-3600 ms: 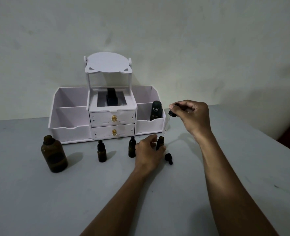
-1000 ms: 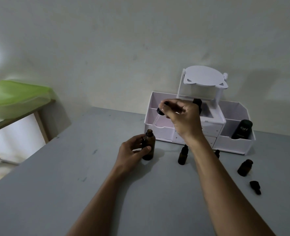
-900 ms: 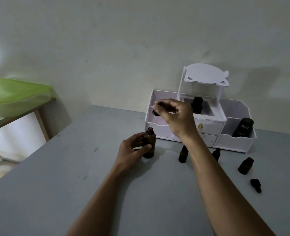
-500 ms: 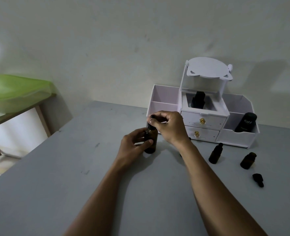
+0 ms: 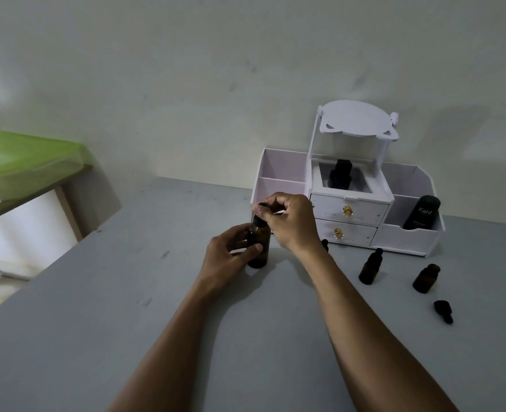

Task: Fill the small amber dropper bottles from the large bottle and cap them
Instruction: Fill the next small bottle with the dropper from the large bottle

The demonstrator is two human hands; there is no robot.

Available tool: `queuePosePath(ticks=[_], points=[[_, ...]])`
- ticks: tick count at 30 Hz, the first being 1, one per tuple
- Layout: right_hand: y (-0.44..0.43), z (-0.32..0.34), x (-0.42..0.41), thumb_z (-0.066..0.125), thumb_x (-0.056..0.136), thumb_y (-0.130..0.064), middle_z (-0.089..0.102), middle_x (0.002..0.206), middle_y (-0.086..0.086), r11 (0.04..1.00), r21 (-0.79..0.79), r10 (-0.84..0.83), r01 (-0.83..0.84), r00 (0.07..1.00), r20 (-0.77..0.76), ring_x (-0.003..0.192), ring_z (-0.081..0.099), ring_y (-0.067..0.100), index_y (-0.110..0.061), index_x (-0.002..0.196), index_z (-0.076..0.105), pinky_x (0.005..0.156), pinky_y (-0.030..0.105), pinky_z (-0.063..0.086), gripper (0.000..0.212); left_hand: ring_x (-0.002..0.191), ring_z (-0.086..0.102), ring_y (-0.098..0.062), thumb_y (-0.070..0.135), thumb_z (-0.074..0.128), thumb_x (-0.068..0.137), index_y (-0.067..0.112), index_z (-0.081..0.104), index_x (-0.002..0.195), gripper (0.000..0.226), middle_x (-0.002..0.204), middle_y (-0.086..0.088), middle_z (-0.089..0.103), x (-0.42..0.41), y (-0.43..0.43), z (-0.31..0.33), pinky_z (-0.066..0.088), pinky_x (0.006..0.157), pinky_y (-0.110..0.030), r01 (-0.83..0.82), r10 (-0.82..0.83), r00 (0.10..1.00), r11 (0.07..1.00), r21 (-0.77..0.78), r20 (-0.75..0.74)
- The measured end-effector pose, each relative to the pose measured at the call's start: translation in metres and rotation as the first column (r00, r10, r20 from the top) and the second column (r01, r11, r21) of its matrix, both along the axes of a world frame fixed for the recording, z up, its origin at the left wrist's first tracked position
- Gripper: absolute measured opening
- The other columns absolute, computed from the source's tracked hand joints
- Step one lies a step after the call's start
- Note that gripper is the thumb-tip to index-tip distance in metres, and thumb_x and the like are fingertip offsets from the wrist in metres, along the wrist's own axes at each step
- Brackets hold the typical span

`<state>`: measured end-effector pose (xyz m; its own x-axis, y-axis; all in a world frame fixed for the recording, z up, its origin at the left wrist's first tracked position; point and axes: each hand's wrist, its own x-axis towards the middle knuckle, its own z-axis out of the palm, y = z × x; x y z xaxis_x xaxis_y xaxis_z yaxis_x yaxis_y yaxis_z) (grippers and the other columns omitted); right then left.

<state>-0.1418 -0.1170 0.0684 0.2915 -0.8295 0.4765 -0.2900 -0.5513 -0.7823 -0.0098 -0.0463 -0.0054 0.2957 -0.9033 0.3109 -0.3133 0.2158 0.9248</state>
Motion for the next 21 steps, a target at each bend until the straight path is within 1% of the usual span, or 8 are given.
queuePosePath(ticks=[3,6,8,11,13,16,18,21], points=[[0.001,0.000,0.000,0.076,0.085,-0.018,0.071,0.074,-0.006,1.000,-0.016,-0.003,0.002,1.000,-0.013,0.065,0.063,-0.002,-0.010,0.085,0.078,0.062,0.001,0.045,0.008,0.110,0.068,-0.009,0.014,0.077,0.086,0.016,0.063,0.134,0.050,0.121,0.002,0.072,0.001,0.000,0.000,0.054,0.086,-0.012,-0.001,0.001,1.000,1.000,0.003,0.007],[0.004,0.003,-0.001,0.076,0.086,-0.020,0.076,0.085,-0.001,1.000,-0.016,0.015,-0.016,1.000,-0.014,0.073,0.067,0.000,-0.010,0.092,0.079,0.068,0.003,0.049,0.012,0.110,0.069,-0.009,0.014,0.077,0.086,0.016,0.063,0.134,0.050,0.120,0.002,0.073,0.001,0.001,0.000,0.055,0.092,-0.020,-0.005,0.005,1.000,1.000,0.007,0.000],[0.005,0.010,-0.002,0.076,0.085,-0.021,0.077,0.085,-0.001,0.999,-0.024,0.031,-0.031,0.999,0.012,0.074,0.068,0.001,-0.011,0.091,0.079,0.072,0.007,0.052,0.011,0.109,0.069,-0.008,0.011,0.077,0.086,0.017,0.065,0.132,0.048,0.118,0.002,0.074,0.000,0.001,-0.001,0.056,0.092,-0.023,-0.011,0.012,1.000,1.000,0.010,-0.015],[0.006,0.026,-0.006,0.076,0.086,-0.020,0.074,0.080,-0.009,0.997,-0.056,0.053,-0.049,0.997,0.058,0.074,0.069,-0.001,-0.012,0.090,0.078,0.075,0.013,0.055,0.009,0.106,0.069,-0.001,0.006,0.075,0.086,0.022,0.067,0.127,0.045,0.112,0.009,0.074,-0.003,0.003,0.000,0.053,0.080,-0.010,-0.017,0.017,1.000,1.000,0.006,-0.024],[0.007,0.040,-0.009,0.076,0.086,-0.019,0.074,0.082,-0.007,0.995,-0.079,0.068,-0.060,0.993,0.101,0.077,0.071,0.003,-0.012,0.093,0.078,0.078,0.018,0.057,0.010,0.103,0.068,0.006,0.004,0.075,0.086,0.027,0.066,0.126,0.046,0.109,0.014,0.073,-0.003,0.003,-0.001,0.050,0.077,-0.007,-0.016,0.016,1.000,1.000,0.008,-0.024],[0.011,0.063,-0.016,0.075,0.087,-0.014,0.075,0.085,-0.001,0.990,-0.127,0.089,-0.065,0.977,0.193,0.076,0.072,0.002,-0.007,0.096,0.077,0.076,0.017,0.057,0.012,0.109,0.067,-0.001,0.010,0.078,0.084,0.035,0.061,0.129,0.054,0.112,0.010,0.073,-0.002,0.005,0.000,0.052,0.084,-0.016,-0.039,0.039,0.999,0.999,0.001,-0.021],[0.013,0.077,-0.025,0.075,0.087,-0.012,0.075,0.087,0.000,0.987,-0.151,0.100,-0.061,0.958,0.268,0.076,0.072,0.002,-0.006,0.102,0.075,0.075,0.018,0.058,0.017,0.114,0.064,-0.007,0.019,0.081,0.082,0.033,0.057,0.136,0.060,0.120,0.006,0.070,-0.005,0.008,0.003,0.053,0.089,-0.027,-0.123,0.123,0.992,0.991,-0.052,0.000],[0.018,0.095,-0.051,0.074,0.088,-0.015,0.076,0.090,0.004,0.984,-0.173,0.097,-0.041,0.937,0.334,0.081,0.076,0.013,-0.009,0.106,0.073,0.077,0.029,0.061,0.019,0.111,0.062,-0.009,0.023,0.082,0.081,0.028,0.057,0.134,0.059,0.119,0.006,0.068,-0.019,0.017,0.014,0.051,0.086,-0.028,-0.309,0.320,0.947,0.926,-0.218,0.020]])
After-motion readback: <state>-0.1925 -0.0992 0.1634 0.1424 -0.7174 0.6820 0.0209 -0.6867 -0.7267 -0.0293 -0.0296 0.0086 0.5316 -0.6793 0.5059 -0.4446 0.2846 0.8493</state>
